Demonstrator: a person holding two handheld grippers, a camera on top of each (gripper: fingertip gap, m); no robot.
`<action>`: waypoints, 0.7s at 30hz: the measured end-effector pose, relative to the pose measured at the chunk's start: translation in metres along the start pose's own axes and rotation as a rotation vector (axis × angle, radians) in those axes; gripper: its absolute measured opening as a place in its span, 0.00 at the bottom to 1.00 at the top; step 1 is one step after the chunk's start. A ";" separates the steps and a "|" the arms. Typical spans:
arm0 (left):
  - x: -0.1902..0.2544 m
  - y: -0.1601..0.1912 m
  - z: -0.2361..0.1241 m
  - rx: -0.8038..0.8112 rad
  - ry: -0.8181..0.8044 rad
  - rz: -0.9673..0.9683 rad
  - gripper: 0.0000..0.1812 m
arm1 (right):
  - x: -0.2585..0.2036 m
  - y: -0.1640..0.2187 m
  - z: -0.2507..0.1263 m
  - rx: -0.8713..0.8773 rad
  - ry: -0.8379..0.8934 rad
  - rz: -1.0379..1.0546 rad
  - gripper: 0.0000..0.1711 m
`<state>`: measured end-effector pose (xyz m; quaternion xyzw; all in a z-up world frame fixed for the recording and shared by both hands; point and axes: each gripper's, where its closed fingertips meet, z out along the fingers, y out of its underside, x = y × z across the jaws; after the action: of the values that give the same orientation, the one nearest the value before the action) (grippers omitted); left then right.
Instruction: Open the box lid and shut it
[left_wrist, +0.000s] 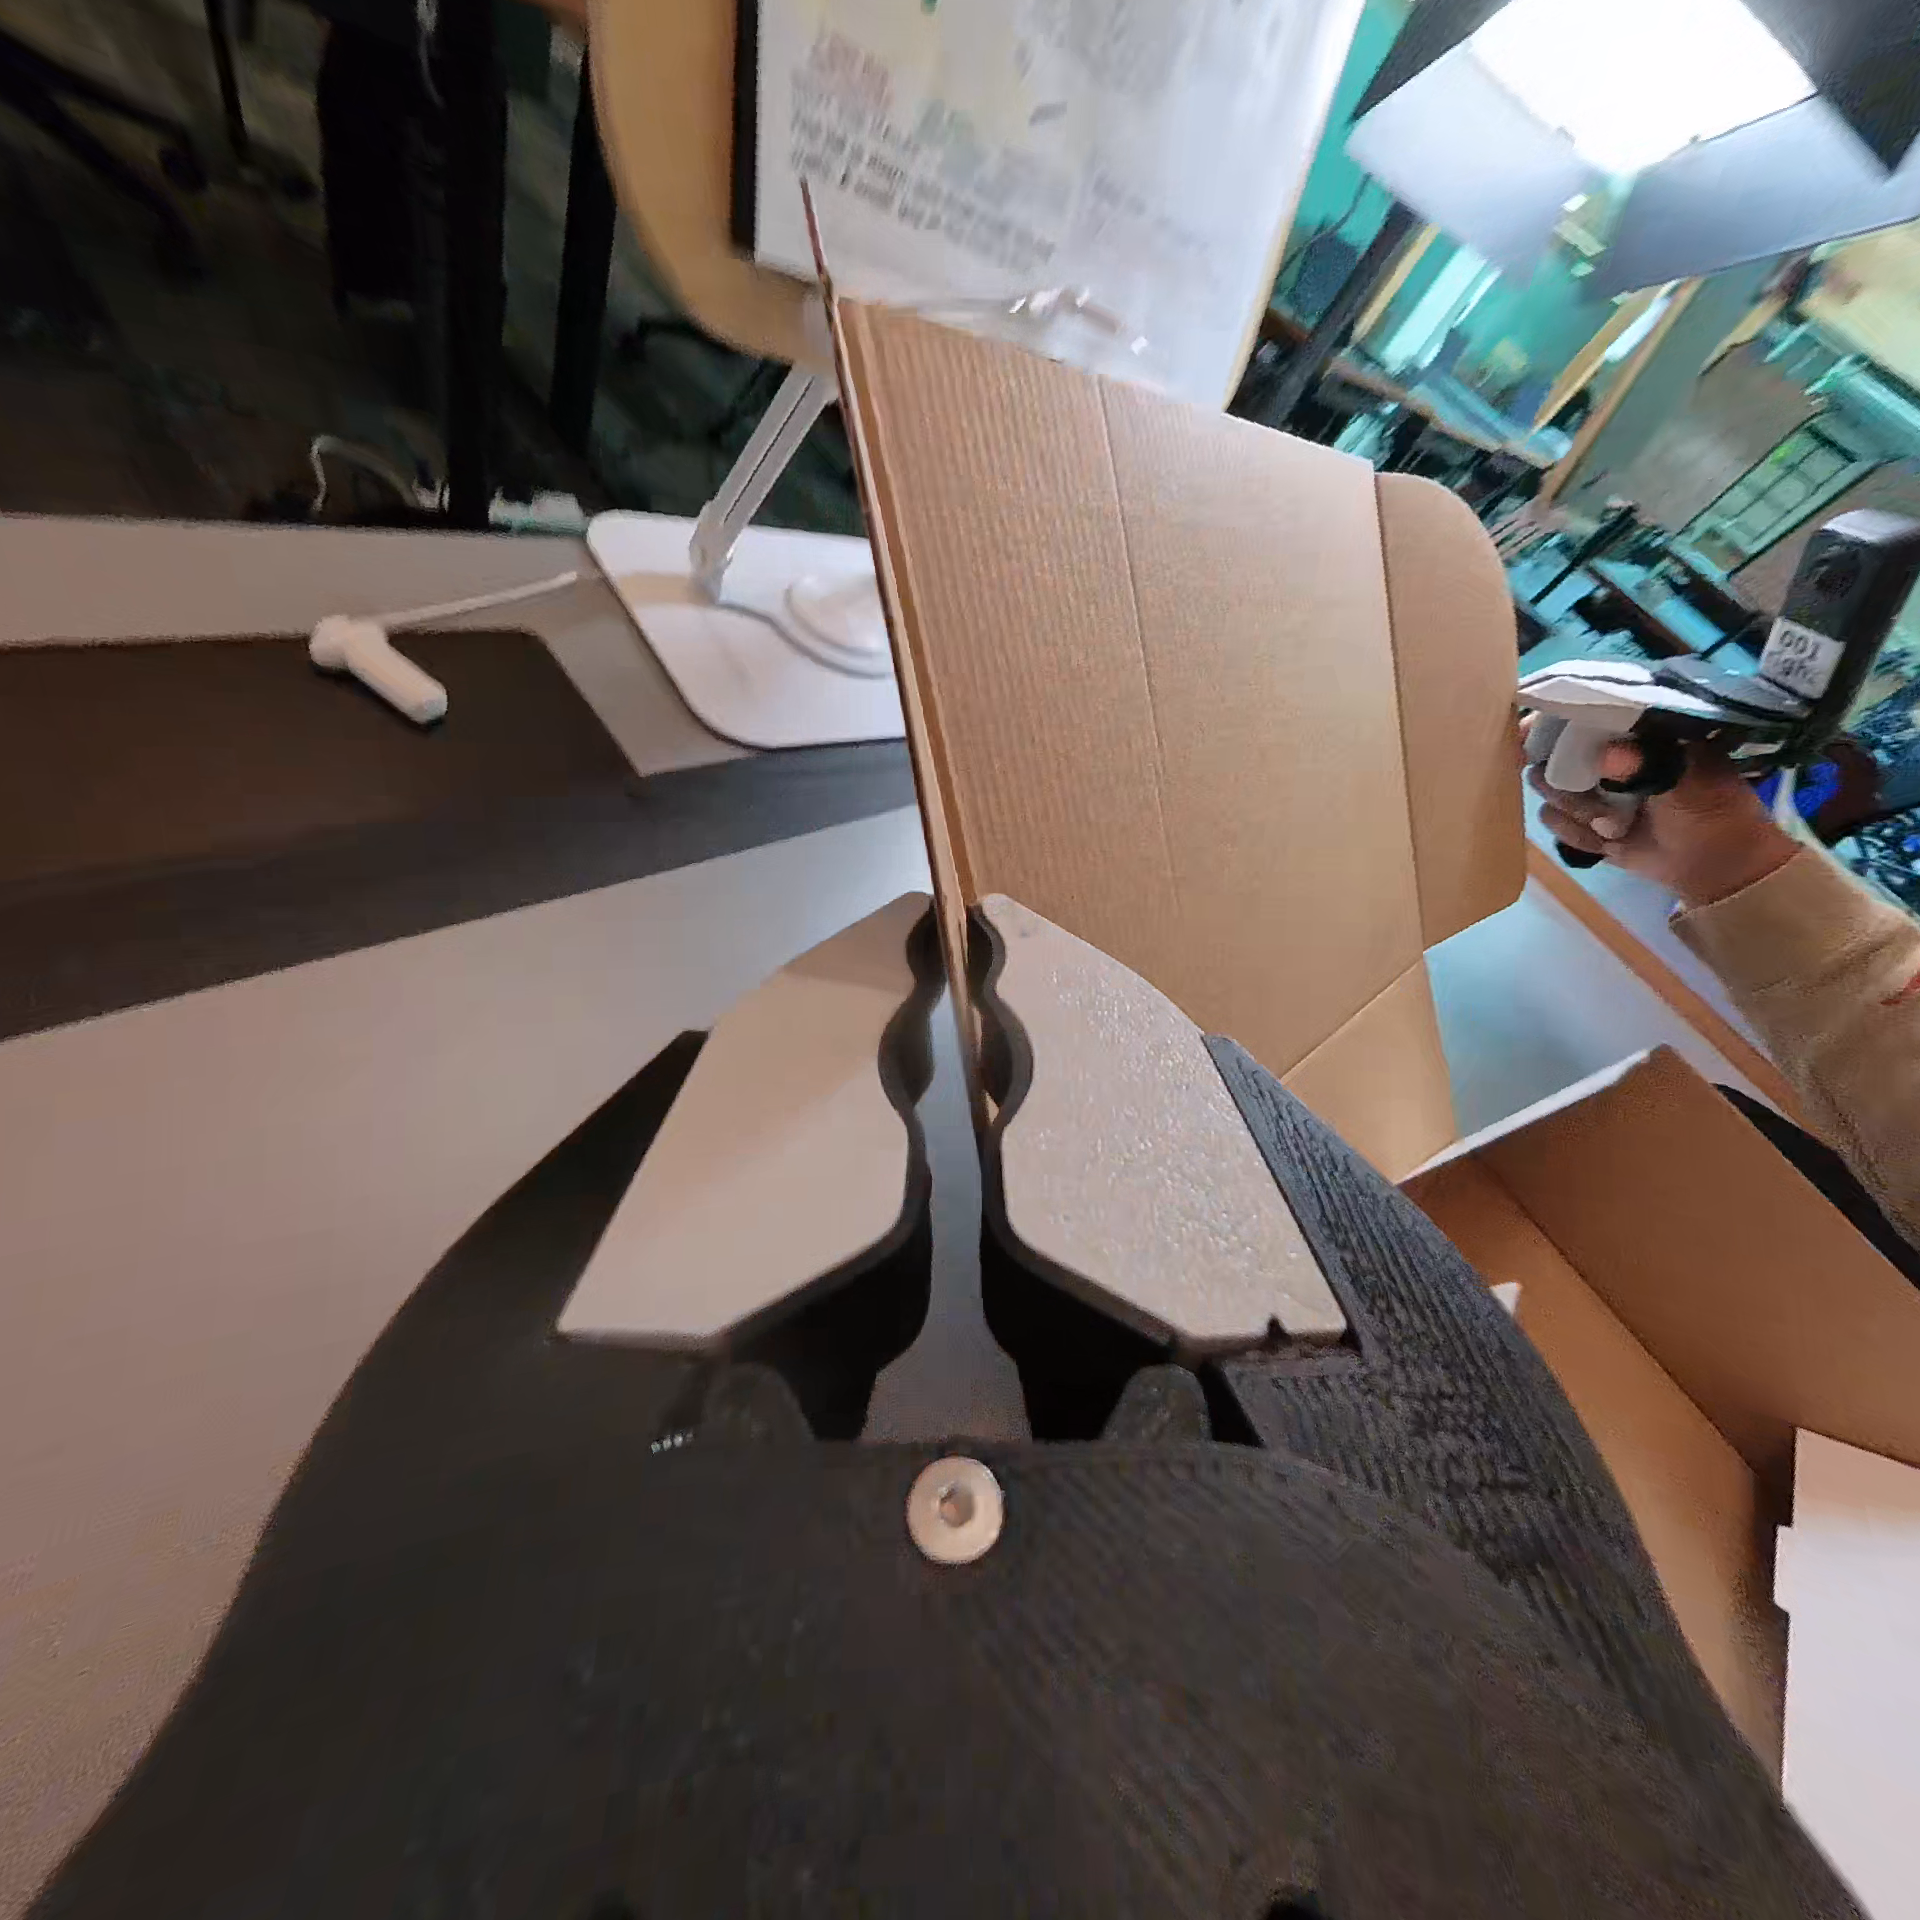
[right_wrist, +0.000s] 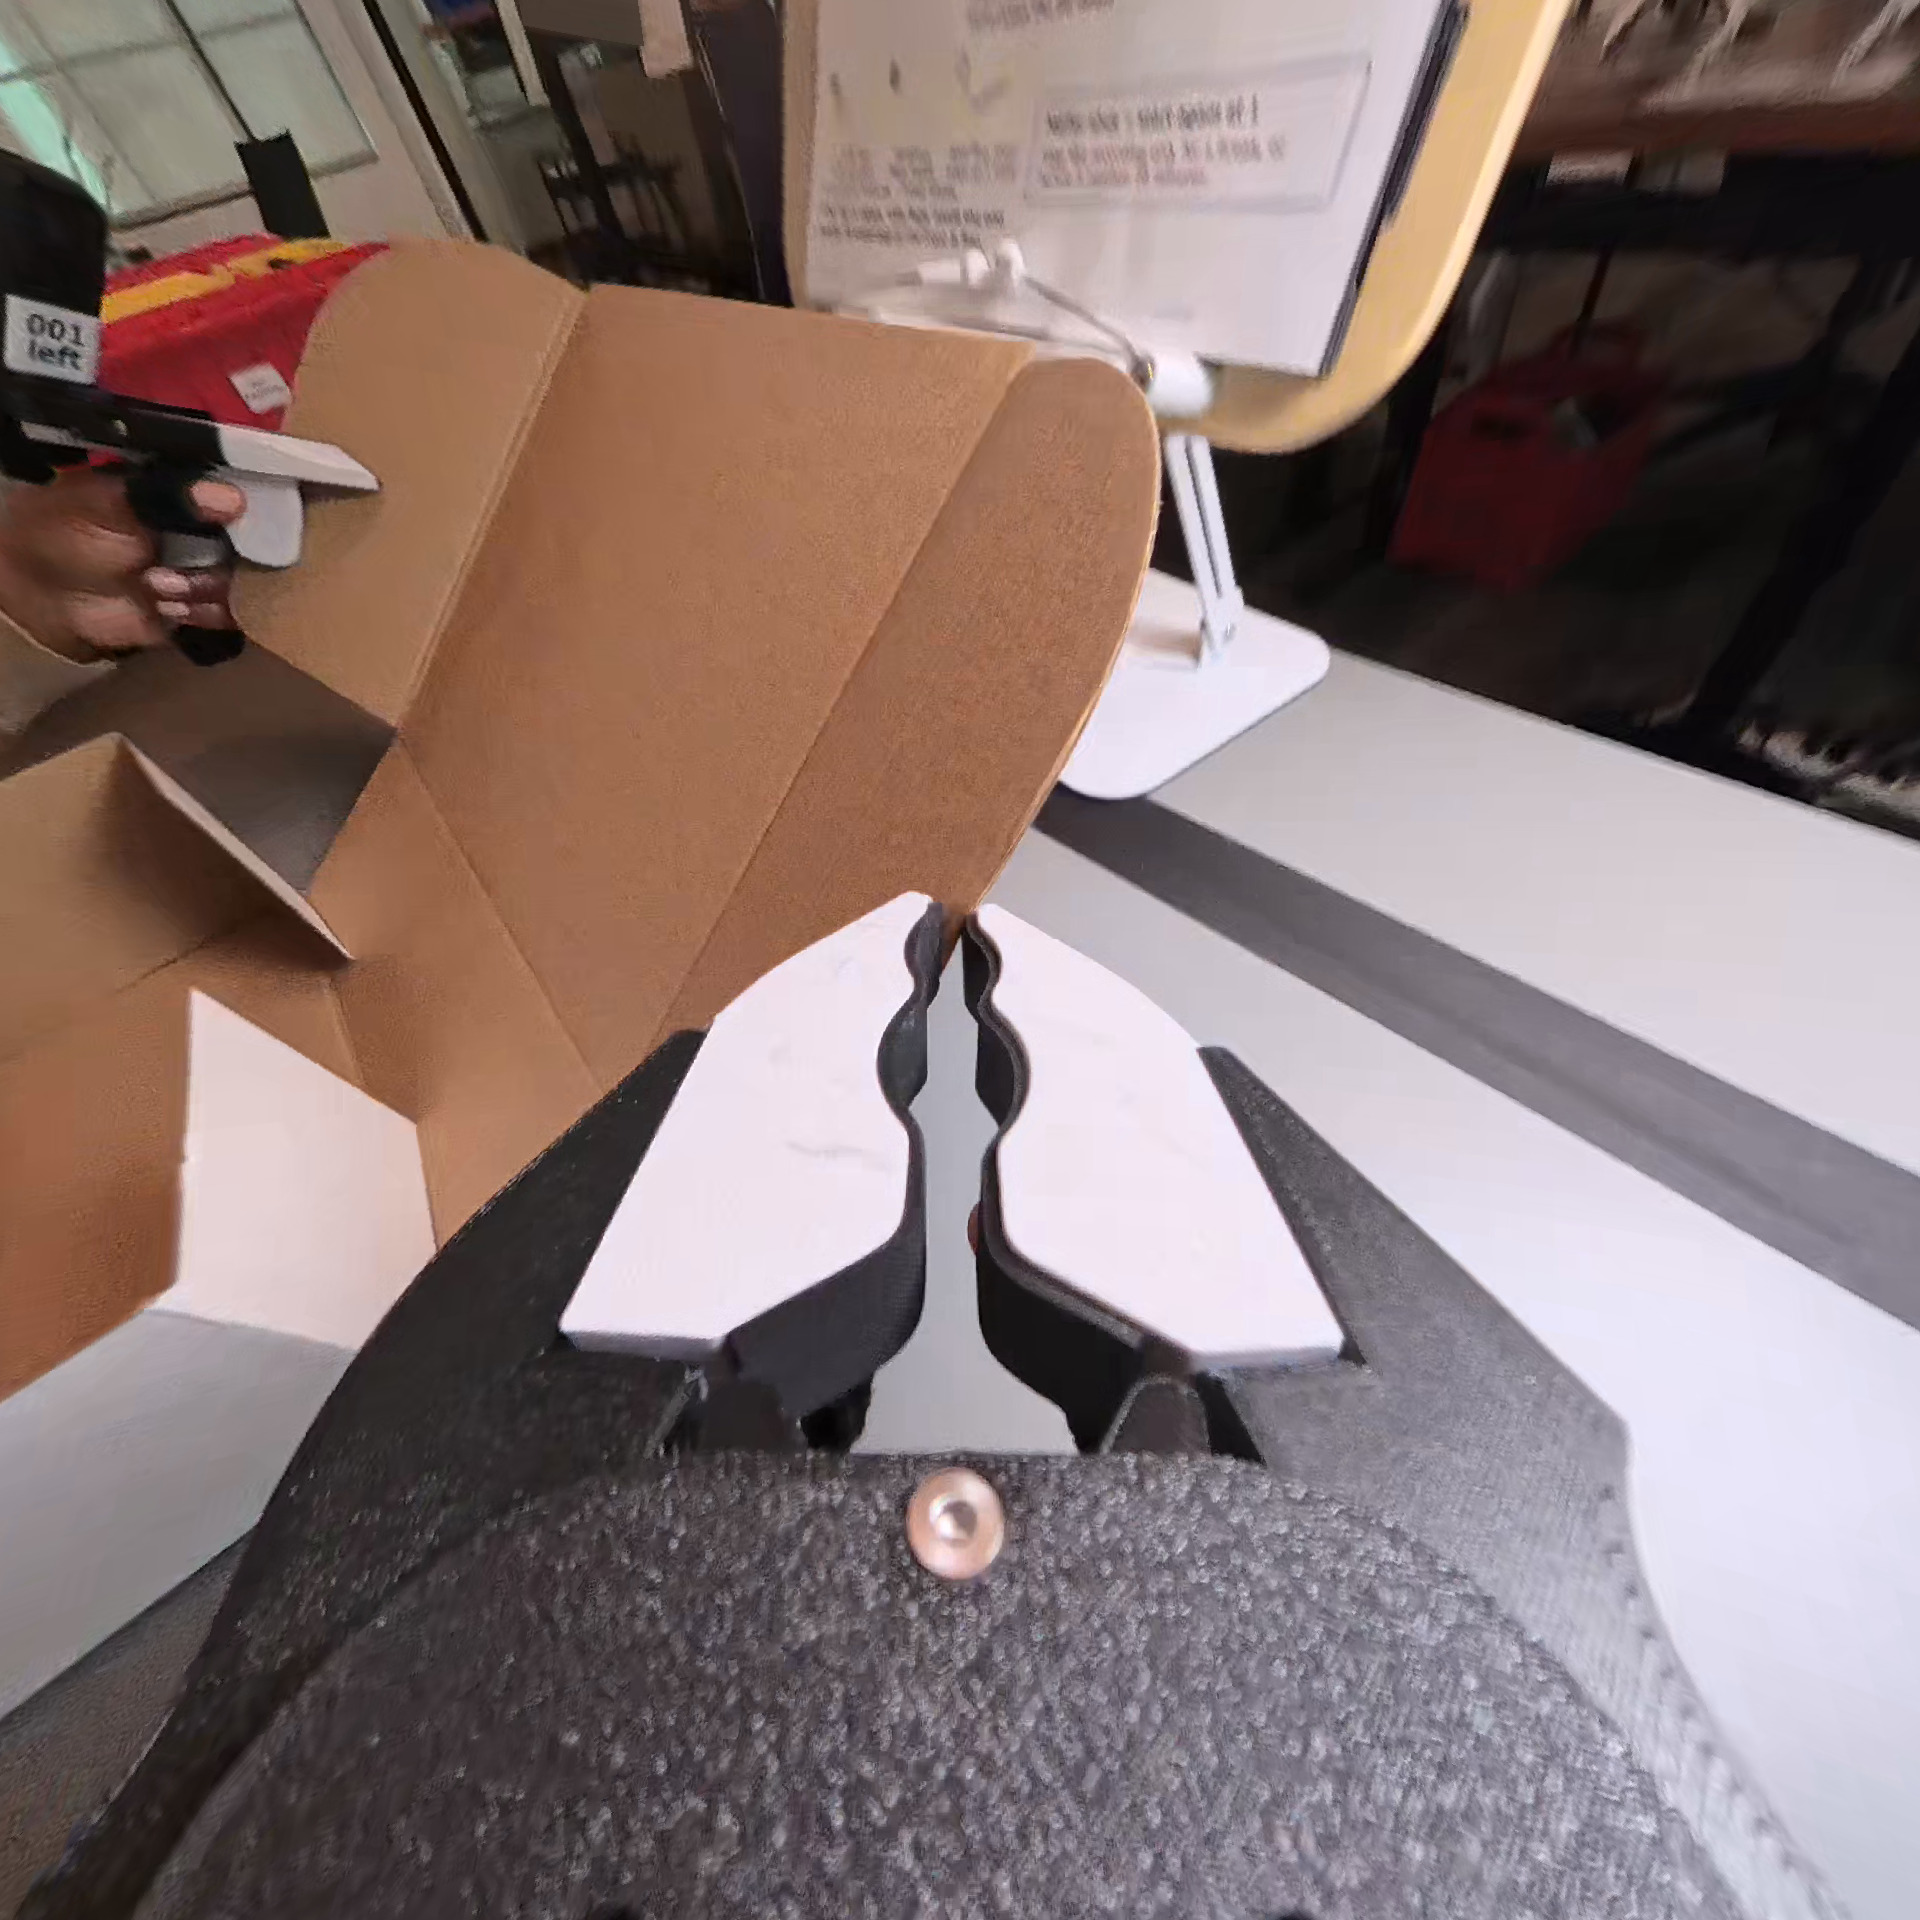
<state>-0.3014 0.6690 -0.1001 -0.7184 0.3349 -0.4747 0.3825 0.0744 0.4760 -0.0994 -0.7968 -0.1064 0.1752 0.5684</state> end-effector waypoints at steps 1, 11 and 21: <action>0.005 -0.006 -0.006 0.036 0.008 0.029 0.02 | -0.007 -0.009 -0.006 0.034 0.010 -0.037 0.02; 0.029 -0.078 0.006 0.356 0.018 0.246 0.03 | 0.000 -0.094 -0.006 0.173 0.358 -0.330 0.02; 0.076 -0.027 -0.019 0.276 0.004 0.391 0.14 | -0.064 -0.061 -0.027 0.264 0.285 -0.362 0.01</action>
<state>-0.2917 0.6136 -0.0393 -0.5798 0.4003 -0.4342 0.5612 0.0289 0.4493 -0.0237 -0.7004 -0.1423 -0.0313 0.6987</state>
